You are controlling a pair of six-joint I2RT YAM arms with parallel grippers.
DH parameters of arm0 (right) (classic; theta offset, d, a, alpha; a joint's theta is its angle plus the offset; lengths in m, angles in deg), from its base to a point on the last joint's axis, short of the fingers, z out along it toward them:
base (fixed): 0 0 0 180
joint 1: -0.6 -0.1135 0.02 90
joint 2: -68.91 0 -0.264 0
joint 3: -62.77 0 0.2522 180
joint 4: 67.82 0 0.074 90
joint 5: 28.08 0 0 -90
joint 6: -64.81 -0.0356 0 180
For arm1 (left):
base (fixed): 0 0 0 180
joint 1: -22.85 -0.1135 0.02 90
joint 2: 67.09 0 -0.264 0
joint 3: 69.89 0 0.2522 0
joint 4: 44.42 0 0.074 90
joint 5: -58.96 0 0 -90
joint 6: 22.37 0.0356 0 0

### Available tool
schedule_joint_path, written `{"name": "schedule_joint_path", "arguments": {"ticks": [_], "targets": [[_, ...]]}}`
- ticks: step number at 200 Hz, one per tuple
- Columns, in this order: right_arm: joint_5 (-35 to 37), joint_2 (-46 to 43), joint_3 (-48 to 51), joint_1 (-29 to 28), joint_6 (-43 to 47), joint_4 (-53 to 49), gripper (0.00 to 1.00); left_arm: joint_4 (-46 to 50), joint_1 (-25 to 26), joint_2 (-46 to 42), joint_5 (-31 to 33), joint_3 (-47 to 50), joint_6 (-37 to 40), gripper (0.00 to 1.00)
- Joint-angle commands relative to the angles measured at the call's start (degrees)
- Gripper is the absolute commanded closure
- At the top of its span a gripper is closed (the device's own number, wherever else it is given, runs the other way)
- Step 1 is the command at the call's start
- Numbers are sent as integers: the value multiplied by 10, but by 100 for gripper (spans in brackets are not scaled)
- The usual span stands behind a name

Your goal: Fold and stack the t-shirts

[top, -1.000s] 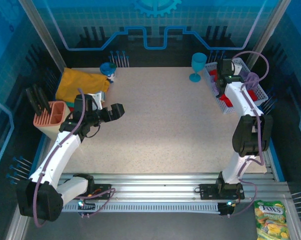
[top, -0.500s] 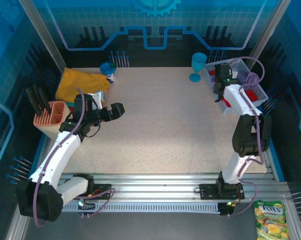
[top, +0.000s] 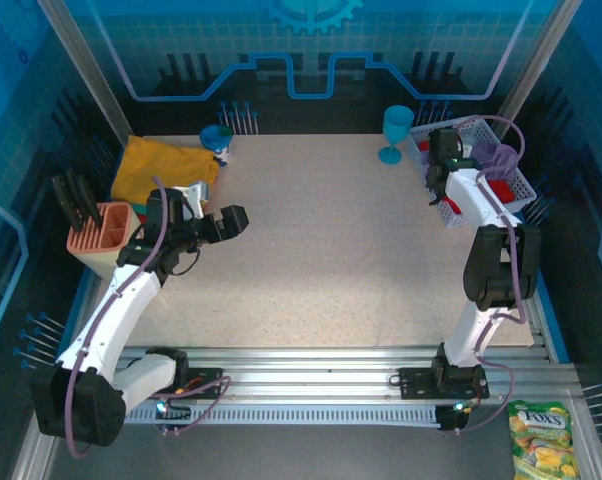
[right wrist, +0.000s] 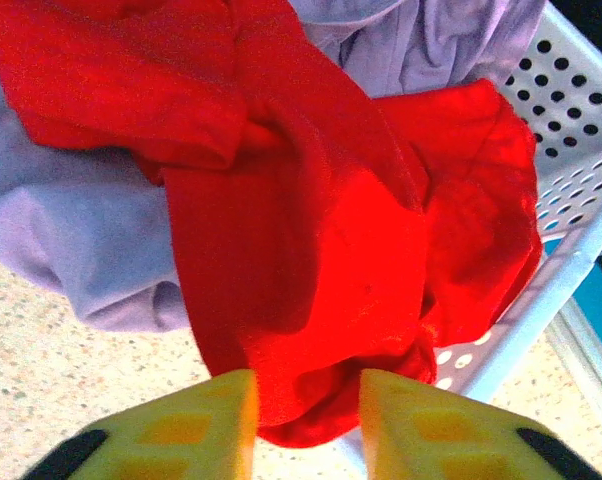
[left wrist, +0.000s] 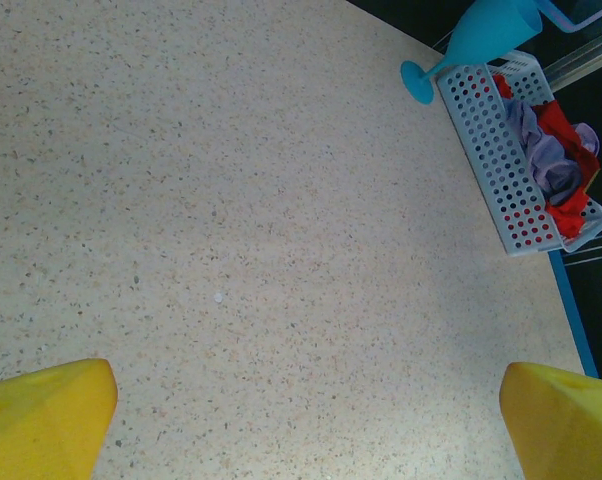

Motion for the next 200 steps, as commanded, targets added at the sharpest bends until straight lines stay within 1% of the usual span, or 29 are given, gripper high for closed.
{"name": "schedule_joint_path", "arguments": {"ticks": [1, 6, 13, 38, 46, 52, 61, 66, 71, 79, 126, 130, 141, 149, 175, 200], "targets": [[14, -12, 1, 6, 0, 2, 79, -5, 4, -9, -12, -4, 0, 1], [15, -15, 0, 7, 0, 1, 84, -4, 5, -9, -12, -4, -1, 1], [15, -18, 0, 9, 0, 2, 88, -4, 5, -9, -12, -4, 0, 1], [4, -20, -7, 17, 6, 2, 92, -3, 5, -10, -12, -3, 1, 1], [-4, -18, -9, 18, 8, 2, 90, -4, 4, -10, -11, -2, 0, 1], [-19, -20, -9, 18, 15, 5, 83, -6, 5, -10, -11, -1, 0, 1], [-32, -22, -7, 17, 20, 14, 56, -7, 5, -10, -12, -1, -2, 1], [-35, -23, -4, 16, 20, 18, 44, -7, 5, -9, -12, -1, -1, 1], [-41, -23, -2, 17, 20, 22, 37, -6, 5, -9, -12, -2, -1, 1], [-57, -23, -1, 18, 21, 28, 33, -6, 5, -9, -12, -2, 0, 1], [-77, -1, -14, 22, 31, 28, 34, -7, 5, -9, -11, 0, 0, 1], [-75, 2, -17, 22, 31, 27, 36, -7, 4, -9, -11, 0, 0, 1], [-66, 8, -21, 25, 30, 23, 48, -7, 5, -10, -12, 0, -1, 1], [-62, 8, -21, 27, 28, 22, 53, -7, 5, -9, -12, -1, -1, 1], [-54, 0, -10, 32, 27, 29, 62, -4, 5, -10, -10, 0, 0, 1], [-62, 5, -11, 39, 28, 25, 63, -4, 5, -10, -11, -1, 0, 1]]}}
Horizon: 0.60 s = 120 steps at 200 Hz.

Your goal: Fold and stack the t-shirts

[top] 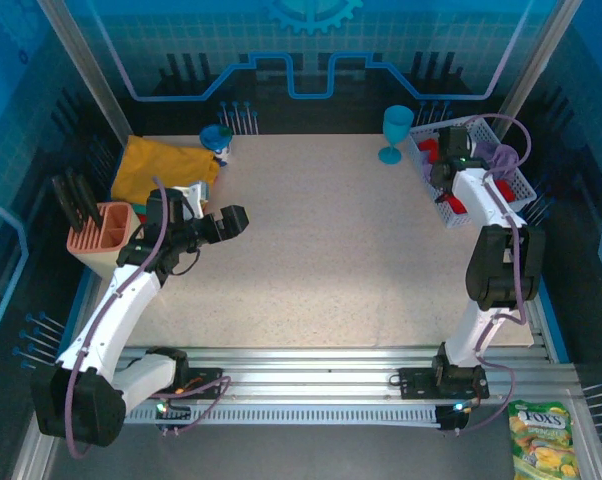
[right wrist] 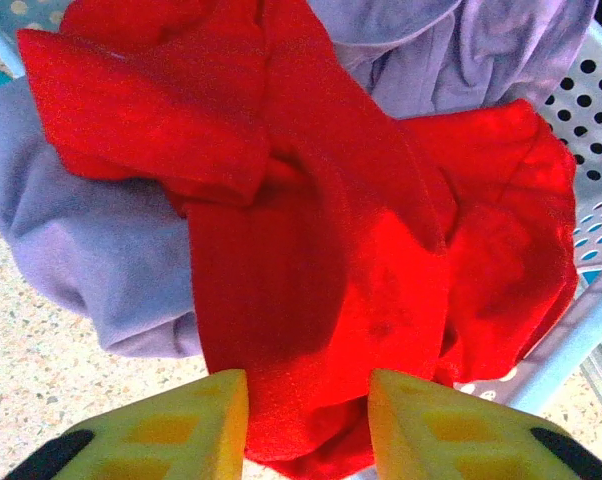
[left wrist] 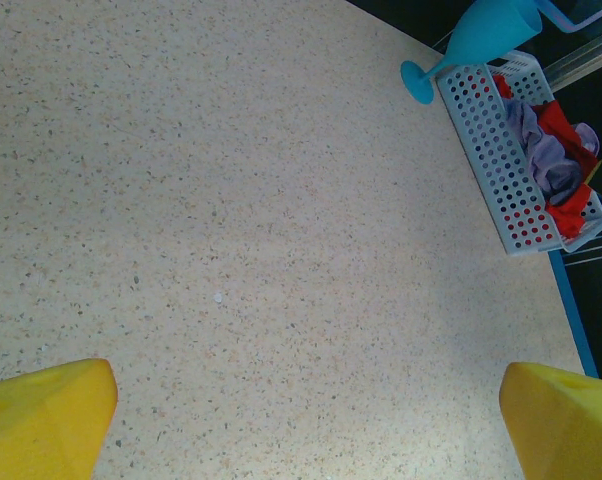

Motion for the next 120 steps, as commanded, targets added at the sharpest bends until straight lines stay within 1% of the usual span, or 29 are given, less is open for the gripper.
{"name": "schedule_joint_path", "arguments": {"ticks": [1, 12, 24, 34, 39, 45, 52, 62, 69, 83, 120], "targets": [[0, 7, -9, 14, 2, -1, 63, -4, 4, -10, -11, -2, 0, 1], [2, 7, -8, 14, 4, 1, 64, -3, 5, -10, -10, -2, 1, 1], [-3, 7, -6, 16, 4, 3, 70, -3, 5, -10, -10, -2, 1, 1], [-14, 7, -5, 19, 3, 4, 70, -3, 5, -11, -10, -2, 1, 1], [-23, 6, -6, 20, 5, 5, 65, -2, 4, -11, -10, -2, 1, 1], [-28, 5, -6, 18, 9, 6, 54, -4, 5, -10, -9, -1, 1, 1], [-26, 2, -4, 14, 12, 7, 46, -4, 4, -11, -9, -1, 1, 1], [-29, -3, 2, 9, 19, 14, 40, -5, 5, -10, -9, 0, 0, 1], [-32, -6, 6, 7, 21, 19, 37, -6, 5, -11, -10, 1, 0, 1], [-35, -7, 8, 7, 20, 21, 38, -7, 5, -10, -10, 0, 0, 1], [-38, 9, -1, 14, 20, 15, 45, -5, 6, -11, -11, -1, 0, 1]]}}
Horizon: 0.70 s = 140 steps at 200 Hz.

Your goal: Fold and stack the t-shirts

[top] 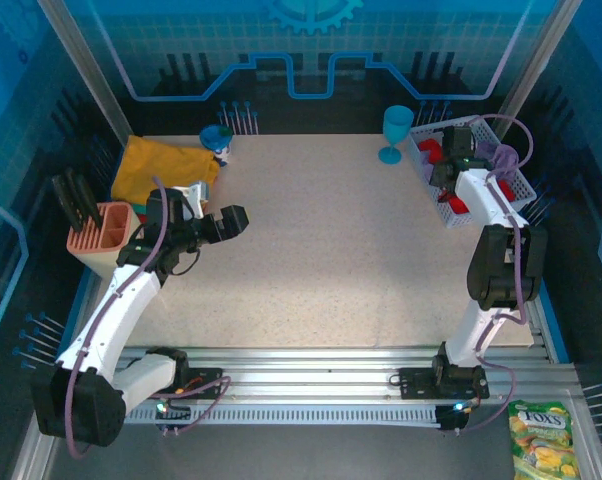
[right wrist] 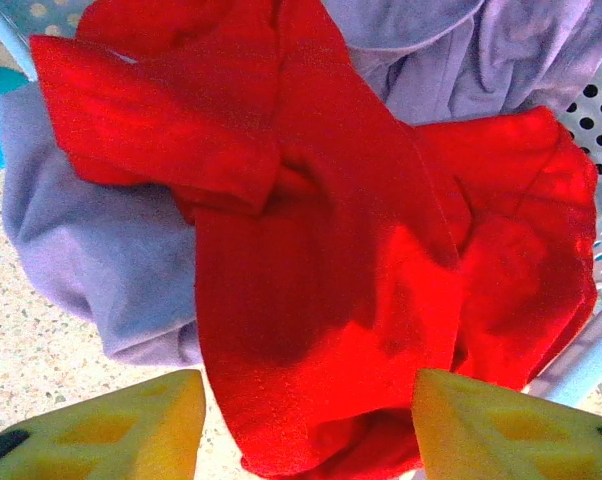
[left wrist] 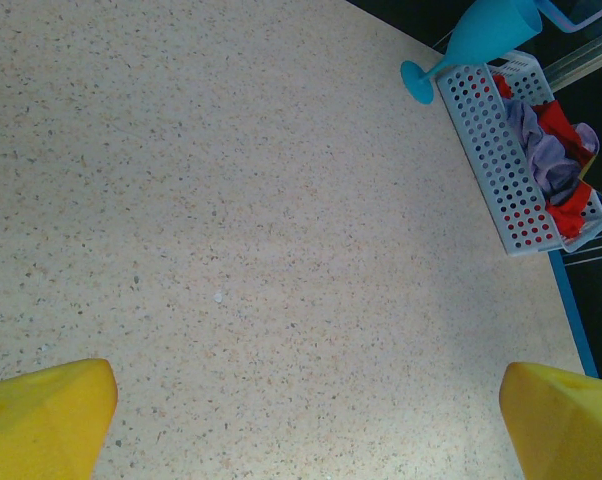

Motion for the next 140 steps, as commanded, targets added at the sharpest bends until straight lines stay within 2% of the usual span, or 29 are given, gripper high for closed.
{"name": "schedule_joint_path", "arguments": {"ticks": [1, 24, 51, 78, 92, 122, 140], "targets": [[-8, 10, -5, 4, 2, 0, 46, -5, 6, -11, -11, -1, 0, 1], [-10, 14, -5, 8, -5, 3, 57, -3, 5, -12, -10, -1, 1, 1], [-12, 20, -5, 15, -2, 3, 60, -1, 6, -15, -8, -1, 2, 1], [-9, 16, 0, 20, -6, 2, 79, -1, 6, -15, -8, -1, 2, 1], [-5, 9, 1, 20, -6, 1, 83, 0, 5, -15, -9, -1, 2, 1], [3, -7, -4, 21, -4, -5, 99, -1, 5, -14, -9, -1, 2, 1], [11, -16, -18, 21, -12, -16, 100, 0, 6, -14, -9, -3, 2, 1]]}}
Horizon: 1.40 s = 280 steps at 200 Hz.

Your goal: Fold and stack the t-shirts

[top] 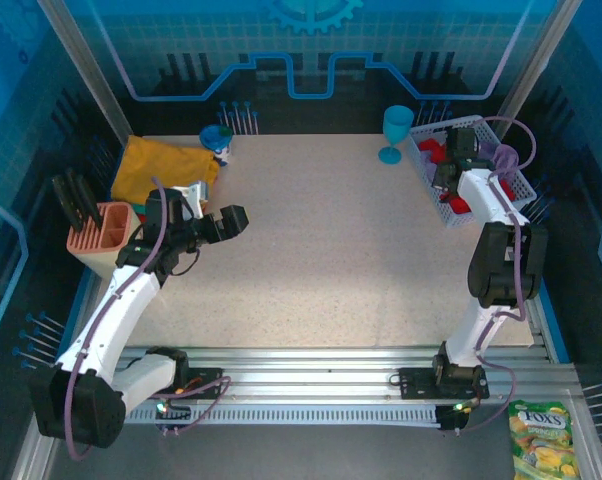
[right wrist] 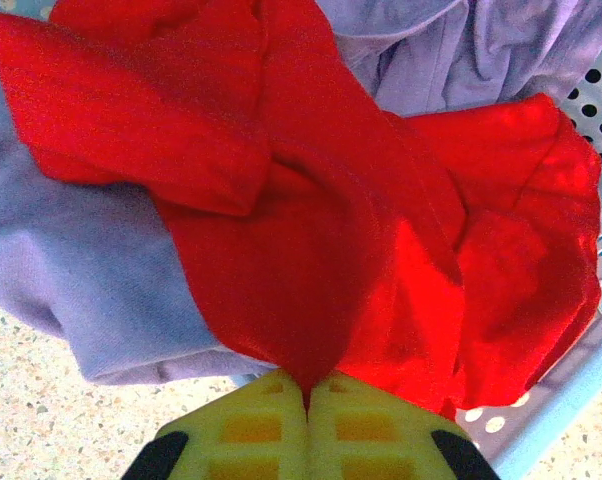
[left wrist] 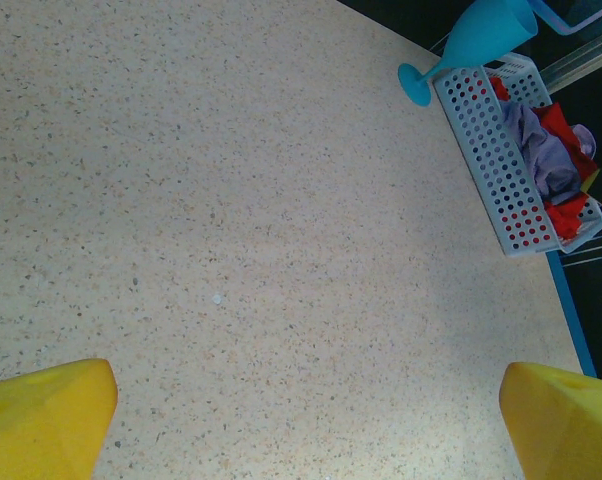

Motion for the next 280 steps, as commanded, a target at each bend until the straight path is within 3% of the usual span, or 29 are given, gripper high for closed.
{"name": "schedule_joint_path", "arguments": {"ticks": [1, 66, 119, 143, 160, 217, 254, 280], "targets": [[19, -27, -18, 7, -8, -18, 100, 0, 6, -10, -9, -3, 2, 1], [51, -54, -115, 0, -25, -24, 100, 1, 6, -8, -9, -8, -1, 1], [133, 17, -252, -17, 14, -21, 100, -1, 9, -3, -8, -13, -5, 1], [147, 23, -240, -23, 18, 14, 100, 1, 10, -2, -5, -13, -5, 1], [139, -3, -164, -39, 53, 119, 100, -7, 11, -1, -4, -9, -11, 1], [221, -82, -21, -165, 173, 324, 100, -108, 36, 40, -12, 16, -61, 1], [268, -91, -29, -251, 282, 370, 100, -111, 71, 65, -7, -7, -64, 1], [272, -89, -112, -301, 327, 317, 100, -117, 89, 74, -3, -22, -54, 1]]}}
